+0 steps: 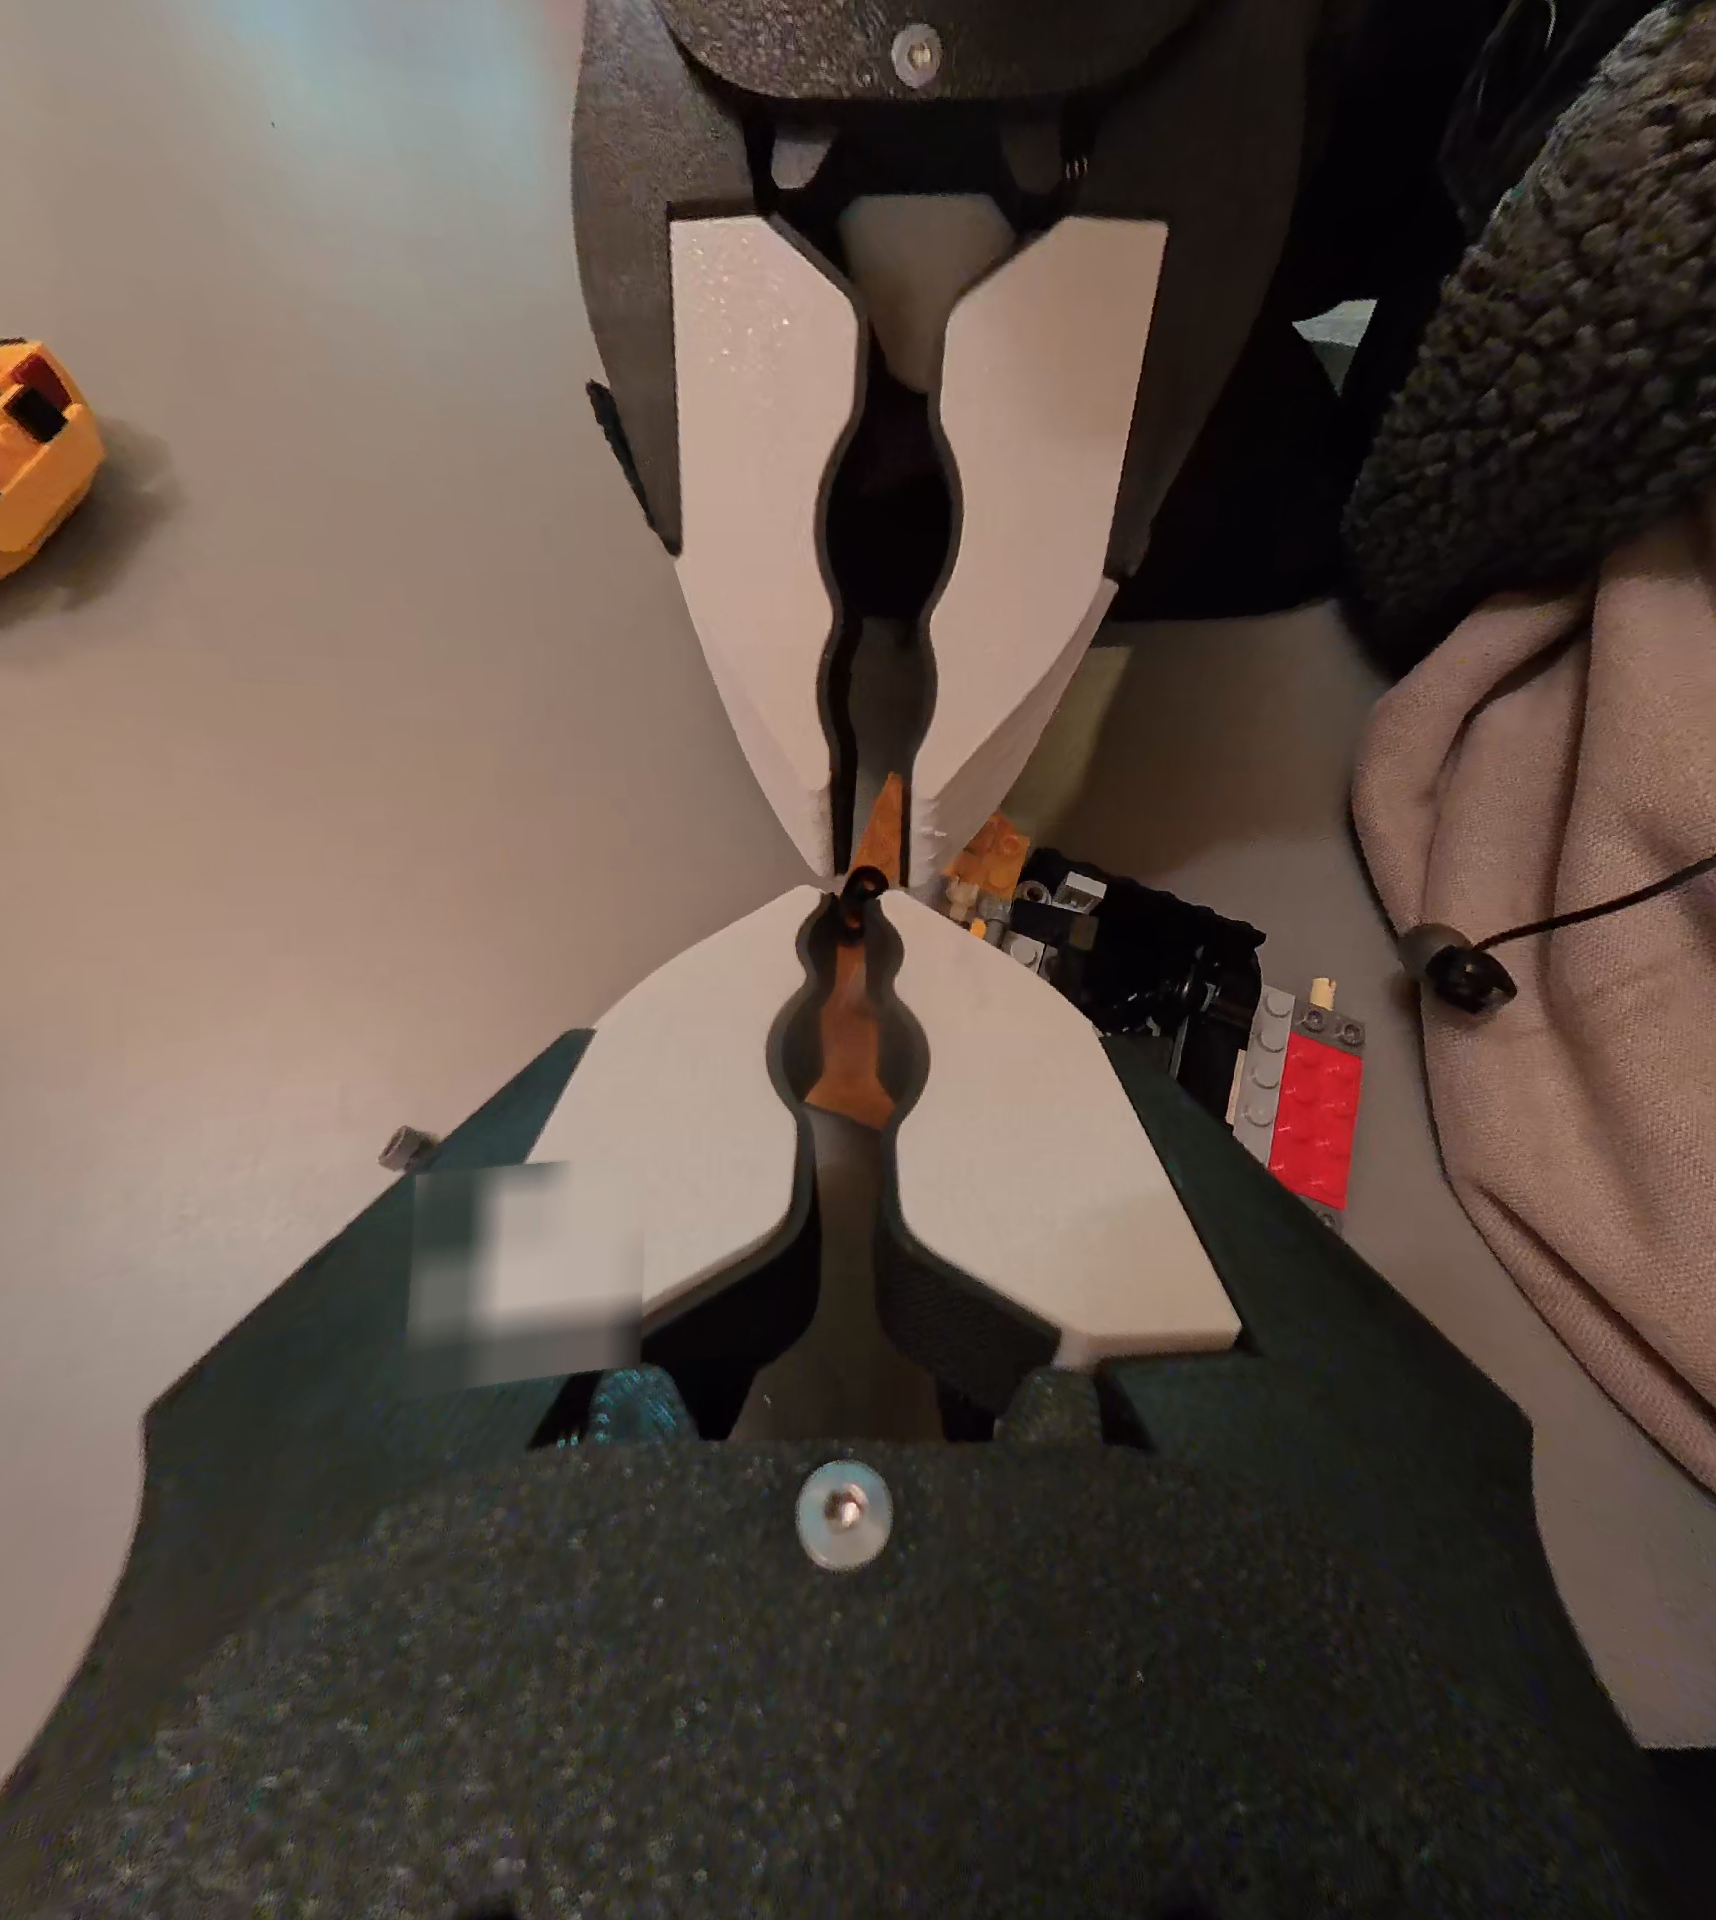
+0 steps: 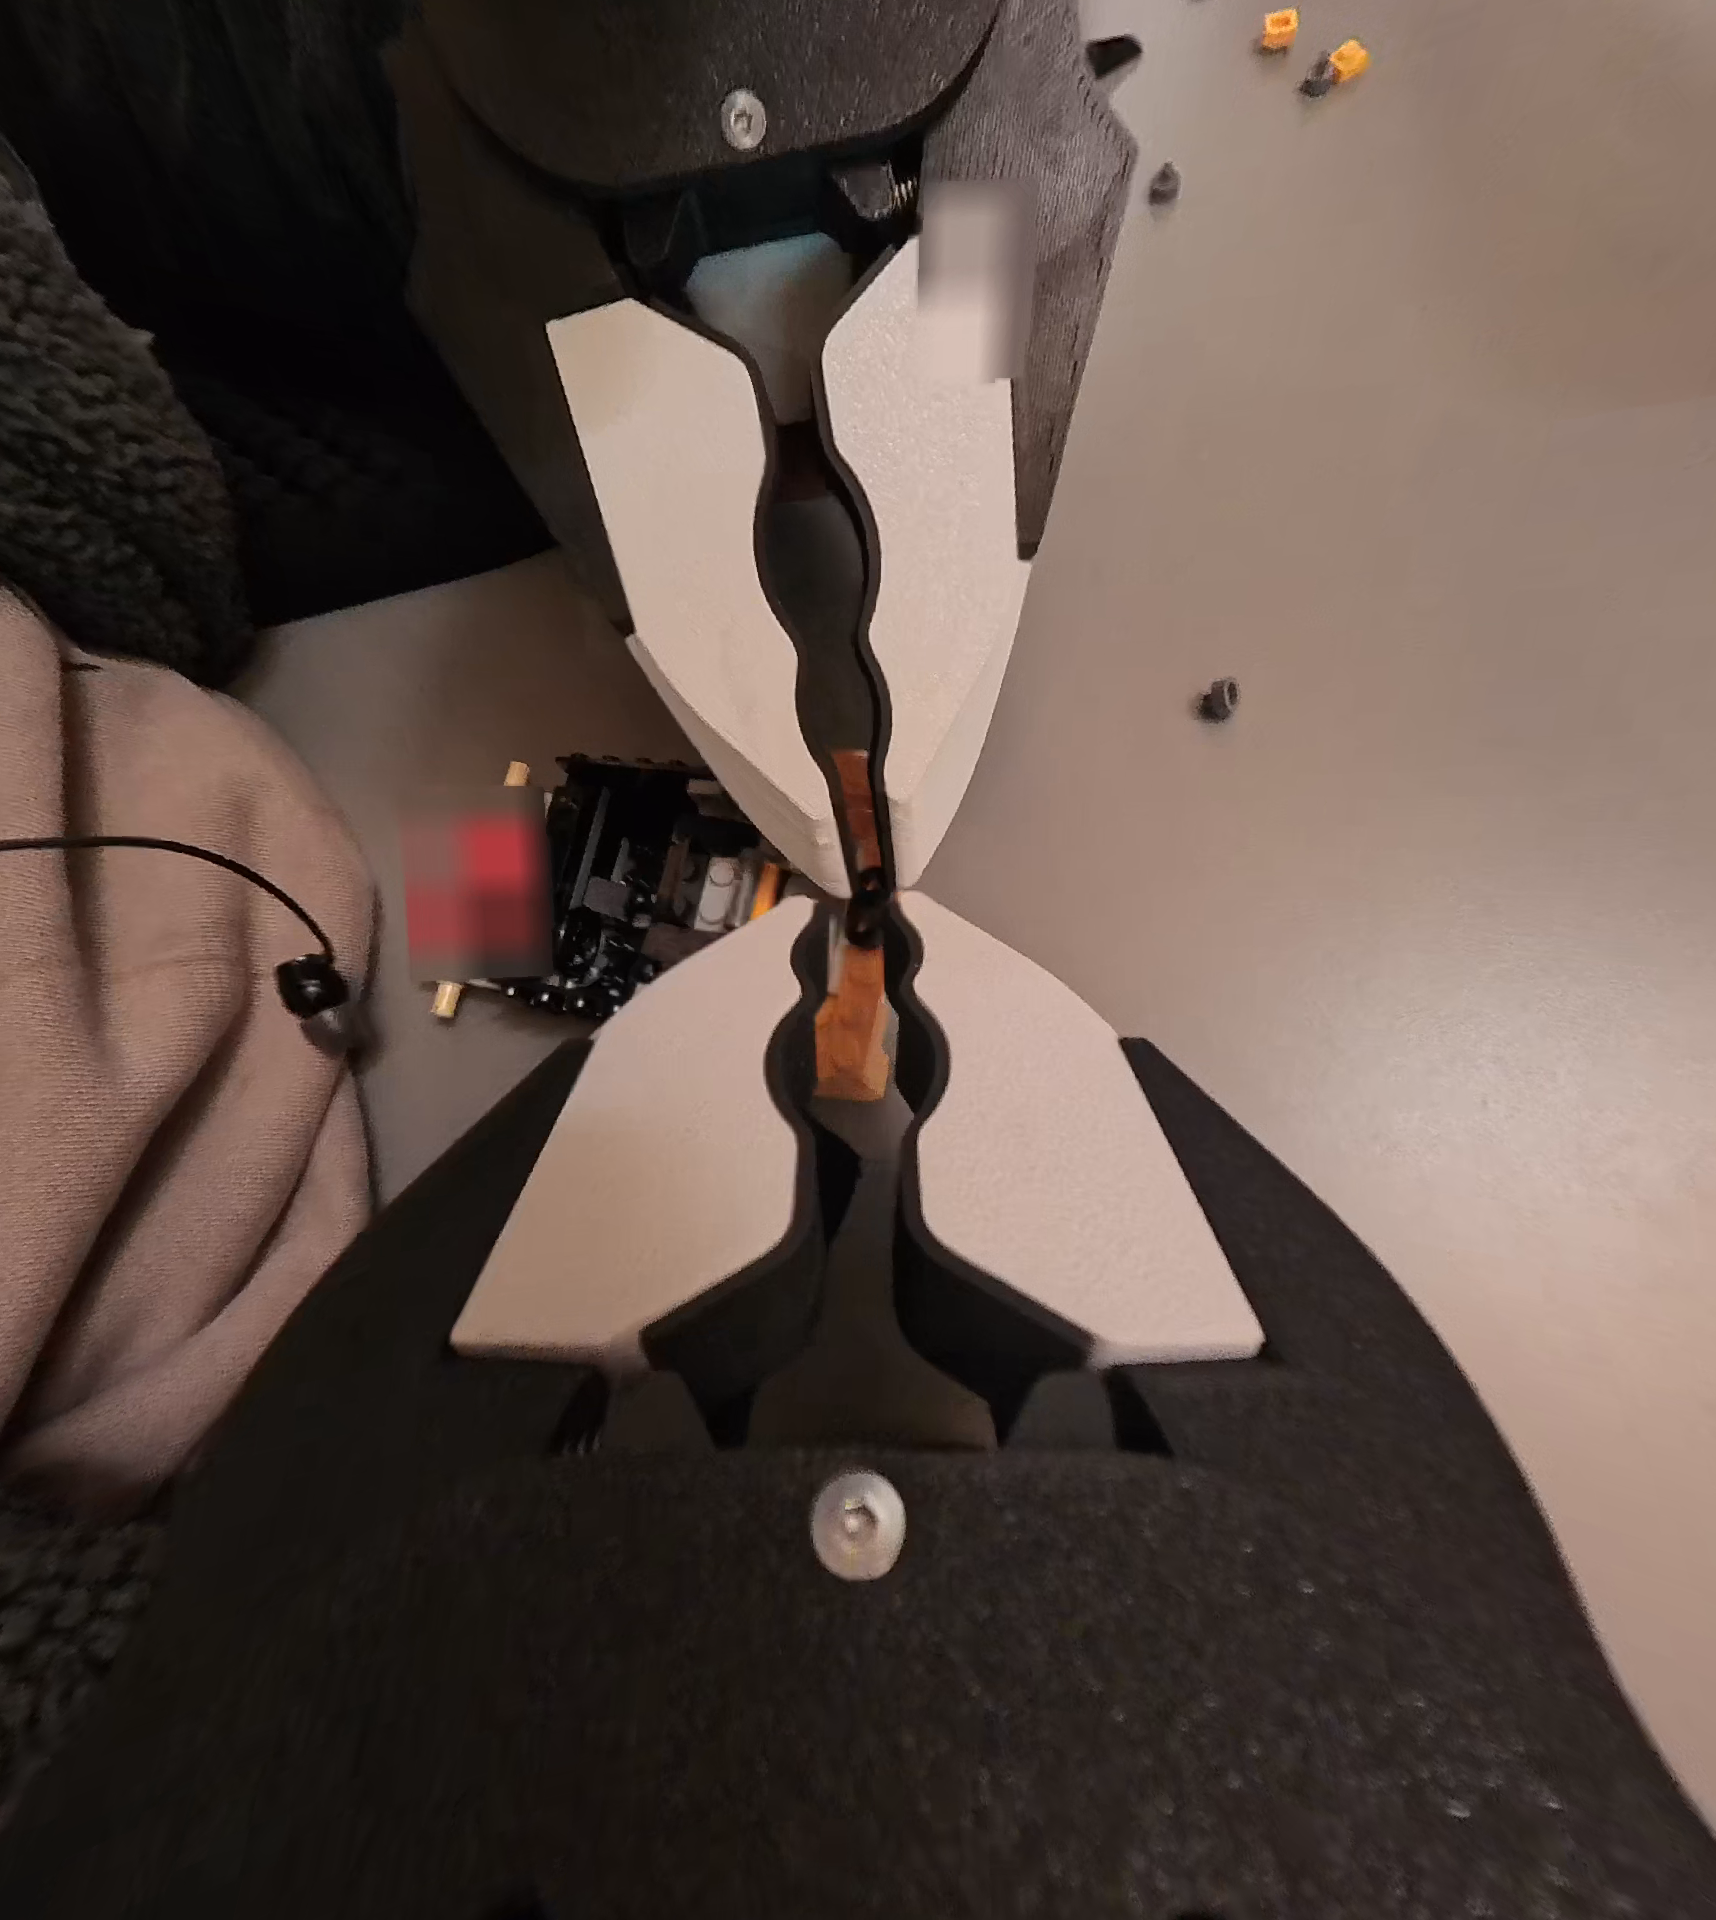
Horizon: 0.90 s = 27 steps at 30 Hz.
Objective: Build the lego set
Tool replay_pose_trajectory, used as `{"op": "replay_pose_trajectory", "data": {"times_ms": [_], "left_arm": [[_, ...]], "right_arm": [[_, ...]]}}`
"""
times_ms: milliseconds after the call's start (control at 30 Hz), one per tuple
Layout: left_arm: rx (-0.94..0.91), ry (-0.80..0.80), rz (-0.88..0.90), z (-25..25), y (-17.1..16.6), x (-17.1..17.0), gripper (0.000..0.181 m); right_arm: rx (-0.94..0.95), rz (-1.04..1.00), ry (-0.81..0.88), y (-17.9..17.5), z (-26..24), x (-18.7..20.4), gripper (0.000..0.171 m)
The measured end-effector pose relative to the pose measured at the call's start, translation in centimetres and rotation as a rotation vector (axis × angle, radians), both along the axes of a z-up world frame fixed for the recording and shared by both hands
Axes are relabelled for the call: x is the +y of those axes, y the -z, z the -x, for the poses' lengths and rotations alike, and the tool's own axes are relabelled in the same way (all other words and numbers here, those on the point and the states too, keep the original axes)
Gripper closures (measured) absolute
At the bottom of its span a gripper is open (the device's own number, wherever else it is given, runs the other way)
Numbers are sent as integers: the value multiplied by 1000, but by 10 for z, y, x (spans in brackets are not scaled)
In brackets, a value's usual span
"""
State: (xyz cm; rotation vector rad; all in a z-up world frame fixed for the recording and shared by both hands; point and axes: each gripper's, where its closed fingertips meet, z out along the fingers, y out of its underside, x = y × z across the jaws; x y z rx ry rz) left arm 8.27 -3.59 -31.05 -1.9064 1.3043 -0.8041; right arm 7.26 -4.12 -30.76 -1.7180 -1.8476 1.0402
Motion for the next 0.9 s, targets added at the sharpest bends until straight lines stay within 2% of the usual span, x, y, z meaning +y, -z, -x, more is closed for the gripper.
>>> {"op": "replay_pose_trajectory", "data": {"times_ms": [167, 367, 500, 767, 900], "left_arm": [[17, 2, -19, -1, 2, 2, 176], [32, 3, -45, -1, 2, 2, 176], [36, 11, -55, -1, 2, -1, 176], [32, 12, -64, 1, 1, -1, 176], [26, 14, -59, 0, 1, -2, 176]], "right_arm": [[-44, 136, 1, 1, -4, 4, 159], [-169, 534, -25, 3, -5, 4, 159], [-301, 691, -73, 9, -7, 2, 157], [-400, 894, -177, 4, -3, -5, 155], [-416, 884, -195, 7, -2, -6, 159]]}}
